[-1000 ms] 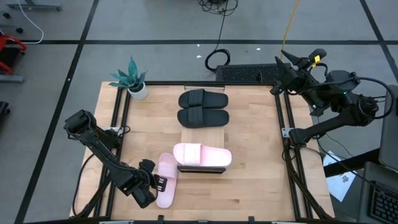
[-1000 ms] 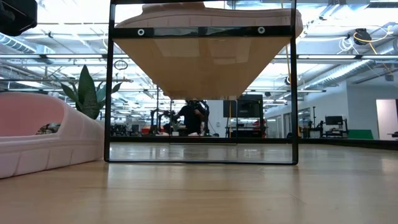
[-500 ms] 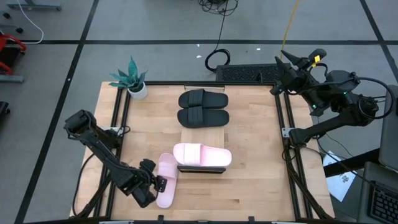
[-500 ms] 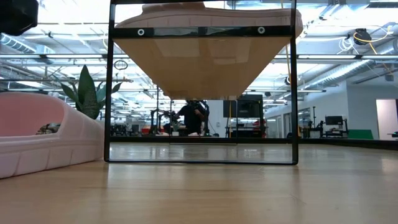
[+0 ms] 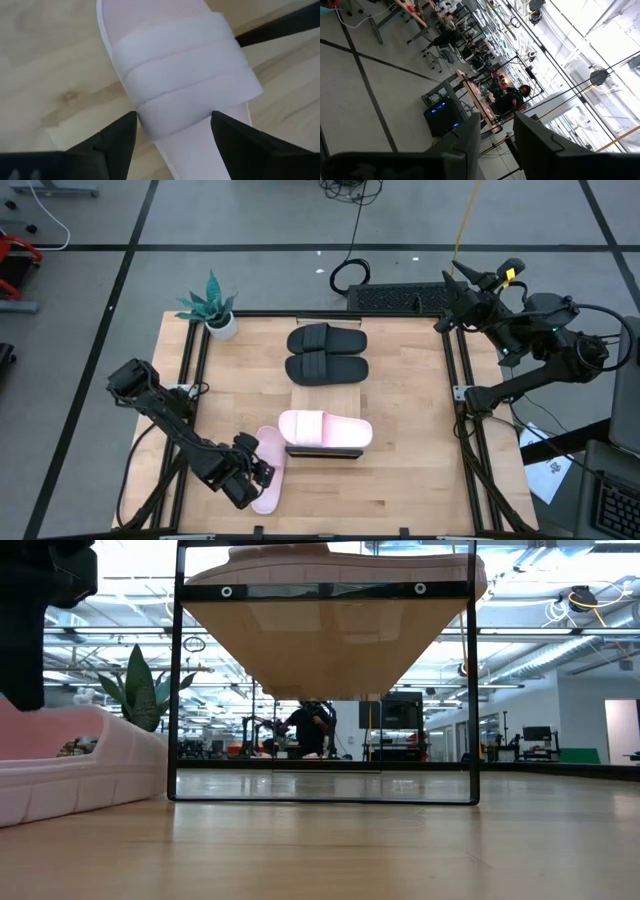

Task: Pick and place slides into the shelf
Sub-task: Put the white slides on the shelf

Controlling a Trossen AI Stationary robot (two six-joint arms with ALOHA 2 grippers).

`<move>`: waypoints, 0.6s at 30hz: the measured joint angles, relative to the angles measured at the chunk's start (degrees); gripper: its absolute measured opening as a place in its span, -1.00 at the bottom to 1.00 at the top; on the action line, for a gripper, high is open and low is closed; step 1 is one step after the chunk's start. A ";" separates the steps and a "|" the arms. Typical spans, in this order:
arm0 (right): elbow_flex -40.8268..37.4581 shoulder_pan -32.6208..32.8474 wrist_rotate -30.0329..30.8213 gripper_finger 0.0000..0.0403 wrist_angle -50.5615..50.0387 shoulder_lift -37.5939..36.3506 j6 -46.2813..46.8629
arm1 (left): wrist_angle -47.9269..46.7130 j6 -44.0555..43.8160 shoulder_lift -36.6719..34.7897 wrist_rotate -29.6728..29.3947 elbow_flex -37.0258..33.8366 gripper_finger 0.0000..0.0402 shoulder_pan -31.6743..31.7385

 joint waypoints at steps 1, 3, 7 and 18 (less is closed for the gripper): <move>-0.02 0.00 0.00 -0.46 0.02 0.02 0.00 | 0.16 -1.17 -0.06 0.08 0.00 0.24 -0.36; -0.01 0.00 0.00 -0.46 0.06 0.06 0.00 | 0.40 -3.05 -0.51 -0.02 0.00 0.24 -1.31; -0.01 0.01 0.00 -0.46 0.19 0.32 0.00 | 2.29 -3.89 -1.24 -0.42 0.01 0.25 -2.45; -0.02 0.02 -0.02 -0.46 0.21 1.74 -0.03 | -4.76 -1.02 -0.87 -1.10 0.00 0.25 -2.73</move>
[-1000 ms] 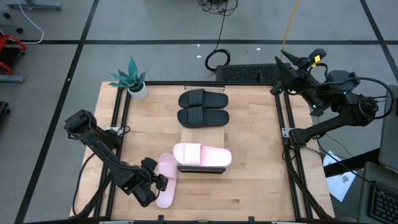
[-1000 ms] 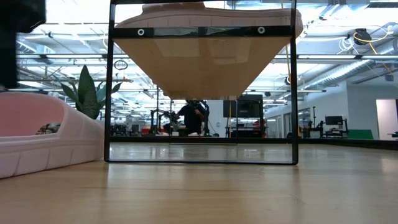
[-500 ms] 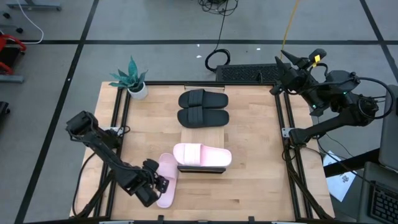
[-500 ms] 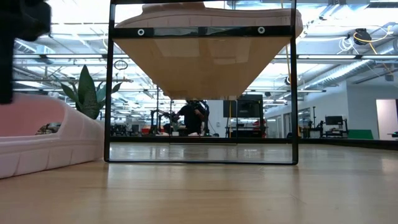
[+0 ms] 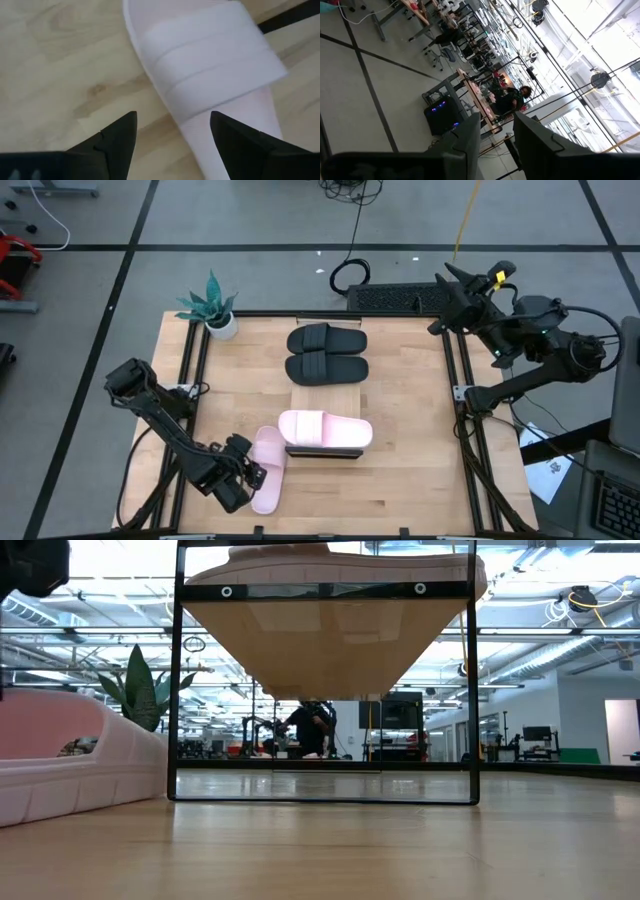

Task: Pick and place slides into the shelf
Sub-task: Put the white slides on the shelf

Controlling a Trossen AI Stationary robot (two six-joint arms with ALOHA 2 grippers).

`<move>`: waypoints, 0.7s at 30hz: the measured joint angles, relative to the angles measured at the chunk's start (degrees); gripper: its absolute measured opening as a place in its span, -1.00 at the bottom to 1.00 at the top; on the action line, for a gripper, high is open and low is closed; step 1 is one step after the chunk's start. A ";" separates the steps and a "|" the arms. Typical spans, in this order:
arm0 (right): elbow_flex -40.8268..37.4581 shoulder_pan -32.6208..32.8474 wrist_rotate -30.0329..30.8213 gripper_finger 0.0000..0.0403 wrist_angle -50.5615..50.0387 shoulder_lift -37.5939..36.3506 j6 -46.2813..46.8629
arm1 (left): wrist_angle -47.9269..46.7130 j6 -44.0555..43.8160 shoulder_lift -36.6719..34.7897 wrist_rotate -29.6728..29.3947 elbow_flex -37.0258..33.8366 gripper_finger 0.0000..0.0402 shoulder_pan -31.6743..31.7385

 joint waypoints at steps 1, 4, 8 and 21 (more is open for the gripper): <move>0.00 0.00 0.00 -0.46 0.00 0.07 0.00 | -0.38 0.24 0.07 0.00 0.00 0.25 0.00; 0.01 0.00 0.00 -0.46 0.00 0.19 0.00 | -0.16 1.67 0.09 -0.31 0.00 0.25 0.12; 0.00 -0.02 0.00 -0.46 0.00 0.20 0.00 | -0.16 2.00 0.09 -0.48 -0.02 0.25 0.18; 0.00 0.00 0.00 -0.46 0.00 0.20 0.00 | 7.56 2.11 0.17 -1.30 -7.36 0.25 1.12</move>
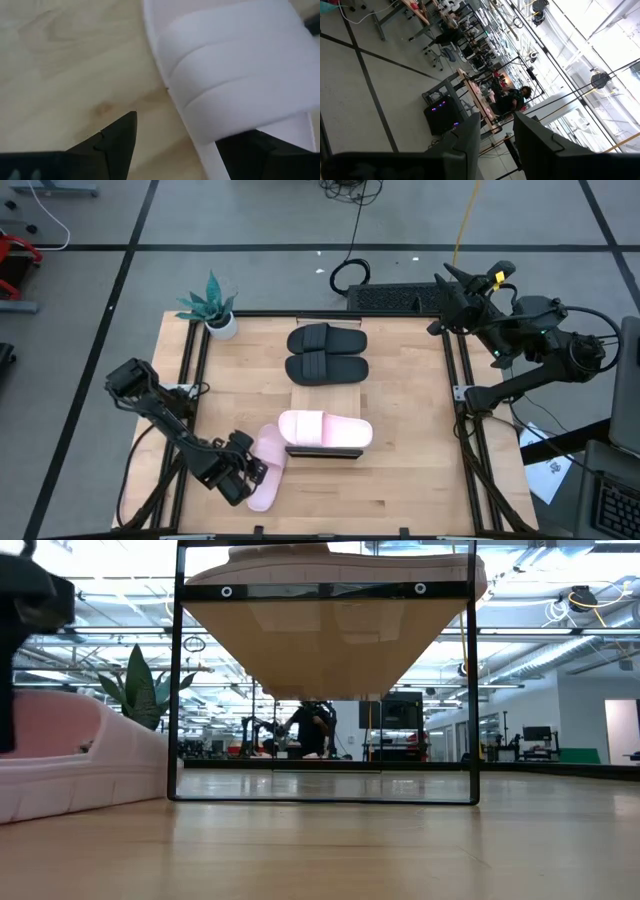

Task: Pick and place slides into the shelf
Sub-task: Put the white slides on the shelf

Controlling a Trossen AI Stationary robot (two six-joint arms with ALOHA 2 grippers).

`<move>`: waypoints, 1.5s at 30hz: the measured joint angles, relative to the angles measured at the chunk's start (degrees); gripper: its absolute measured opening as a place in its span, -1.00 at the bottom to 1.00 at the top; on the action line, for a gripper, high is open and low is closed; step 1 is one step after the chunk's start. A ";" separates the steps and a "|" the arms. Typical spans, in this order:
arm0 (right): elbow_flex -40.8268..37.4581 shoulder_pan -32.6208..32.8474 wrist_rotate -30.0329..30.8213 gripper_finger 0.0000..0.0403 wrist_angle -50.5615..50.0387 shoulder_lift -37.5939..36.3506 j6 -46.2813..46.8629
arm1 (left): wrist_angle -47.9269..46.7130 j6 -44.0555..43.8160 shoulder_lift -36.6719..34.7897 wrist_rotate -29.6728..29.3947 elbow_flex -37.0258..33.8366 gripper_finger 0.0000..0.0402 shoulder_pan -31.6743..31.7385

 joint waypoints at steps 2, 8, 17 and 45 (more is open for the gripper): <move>0.01 -0.01 0.01 -0.46 0.00 0.00 0.00 | 1.60 0.46 0.01 -1.19 -0.93 0.25 0.12; 0.00 -0.01 0.02 -0.46 0.00 0.00 0.46 | 4.60 0.29 0.01 -3.85 -2.76 0.25 1.66; 0.00 0.00 0.02 -0.46 0.00 0.00 1.53 | 5.33 1.00 0.01 -9.63 -3.43 0.01 3.28; 0.00 -0.01 0.04 -0.46 0.04 0.00 2.98 | 16.15 0.84 -0.04 -17.68 -10.85 -0.82 1.30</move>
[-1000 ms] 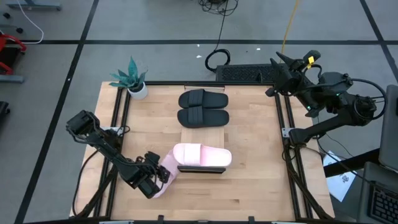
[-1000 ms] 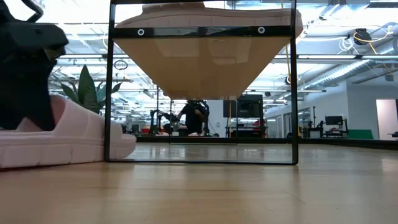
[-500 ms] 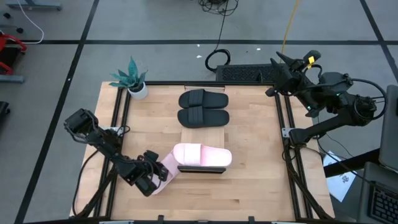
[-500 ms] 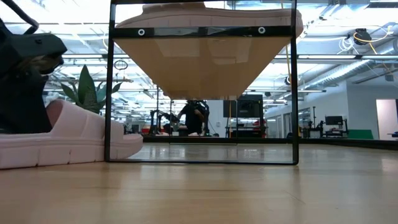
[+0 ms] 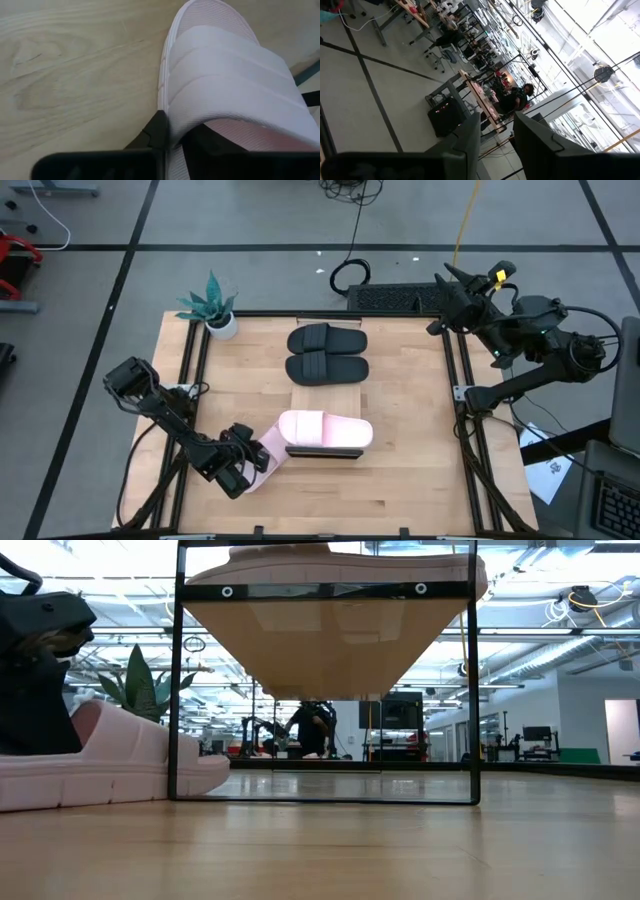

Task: Pick and place slides into the shelf
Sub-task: Put the white slides on the shelf

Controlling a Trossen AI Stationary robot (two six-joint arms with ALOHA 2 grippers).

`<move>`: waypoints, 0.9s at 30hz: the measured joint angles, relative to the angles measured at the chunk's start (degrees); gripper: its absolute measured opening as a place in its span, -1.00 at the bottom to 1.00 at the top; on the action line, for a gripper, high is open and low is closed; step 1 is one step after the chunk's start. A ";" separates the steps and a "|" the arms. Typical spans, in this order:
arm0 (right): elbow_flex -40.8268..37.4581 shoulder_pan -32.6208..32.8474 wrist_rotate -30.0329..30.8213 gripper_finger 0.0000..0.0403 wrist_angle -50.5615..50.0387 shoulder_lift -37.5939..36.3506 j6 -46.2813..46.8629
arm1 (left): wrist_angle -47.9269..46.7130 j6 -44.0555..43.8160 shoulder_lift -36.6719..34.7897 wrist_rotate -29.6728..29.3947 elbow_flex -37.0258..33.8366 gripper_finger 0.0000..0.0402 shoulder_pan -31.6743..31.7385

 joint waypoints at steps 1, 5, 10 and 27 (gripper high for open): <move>0.00 -0.01 0.00 -0.46 0.00 0.00 0.01 | -0.04 0.03 0.00 -0.08 -0.02 -0.78 -0.01; 0.00 -0.01 0.02 -0.46 0.00 0.00 0.03 | -0.22 0.06 0.04 -0.32 -0.02 -0.64 -0.01; 0.01 -0.01 0.02 -0.46 0.00 0.00 0.13 | -0.89 0.06 0.09 -1.56 -0.04 -0.53 -0.01; 0.02 0.01 0.02 -0.46 -0.04 0.00 1.63 | -1.47 4.30 0.15 -4.49 -0.17 -0.36 2.53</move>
